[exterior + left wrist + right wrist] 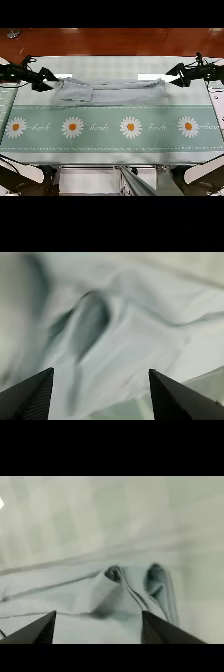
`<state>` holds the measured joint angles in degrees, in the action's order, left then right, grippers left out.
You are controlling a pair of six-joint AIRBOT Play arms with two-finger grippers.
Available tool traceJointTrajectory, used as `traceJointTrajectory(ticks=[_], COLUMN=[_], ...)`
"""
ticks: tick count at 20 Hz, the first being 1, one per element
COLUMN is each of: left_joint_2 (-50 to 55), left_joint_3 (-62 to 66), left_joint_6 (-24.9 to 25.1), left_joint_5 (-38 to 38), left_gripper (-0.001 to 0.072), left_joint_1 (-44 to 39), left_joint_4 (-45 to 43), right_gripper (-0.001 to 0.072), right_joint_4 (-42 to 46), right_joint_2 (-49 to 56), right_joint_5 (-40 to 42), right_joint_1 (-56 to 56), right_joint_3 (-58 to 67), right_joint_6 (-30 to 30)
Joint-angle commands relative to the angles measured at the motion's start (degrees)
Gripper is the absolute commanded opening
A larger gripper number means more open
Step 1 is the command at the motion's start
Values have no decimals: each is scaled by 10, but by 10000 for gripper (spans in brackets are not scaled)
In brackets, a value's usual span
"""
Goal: Fold the shirts.
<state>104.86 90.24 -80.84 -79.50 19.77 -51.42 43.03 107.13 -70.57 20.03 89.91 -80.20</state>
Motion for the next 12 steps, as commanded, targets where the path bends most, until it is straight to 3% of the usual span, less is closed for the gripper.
traceJointTrajectory(ticks=[1,6,10,11,12], left_joint_2=[-49,-225,-291,-288,-284], left_joint_3=[-20,-216,-286,-285,-285], left_joint_6=[-30,61,93,92,93], left_joint_5=[-52,141,170,167,169], left_gripper=[698,698,698,698,699], left_joint_1=[53,30,-49,-78,-107], left_joint_4=[-131,-14,58,61,61], right_gripper=[616,616,614,572,367], right_joint_4=[79,62,27,22,16], right_joint_2=[-4,19,30,29,29], right_joint_5=[-94,-87,-40,-33,-34], right_joint_1=[35,-1,-47,-56,-63], right_joint_3=[-15,-49,-49,-48,-45], right_joint_6=[3,4,3,2,3])
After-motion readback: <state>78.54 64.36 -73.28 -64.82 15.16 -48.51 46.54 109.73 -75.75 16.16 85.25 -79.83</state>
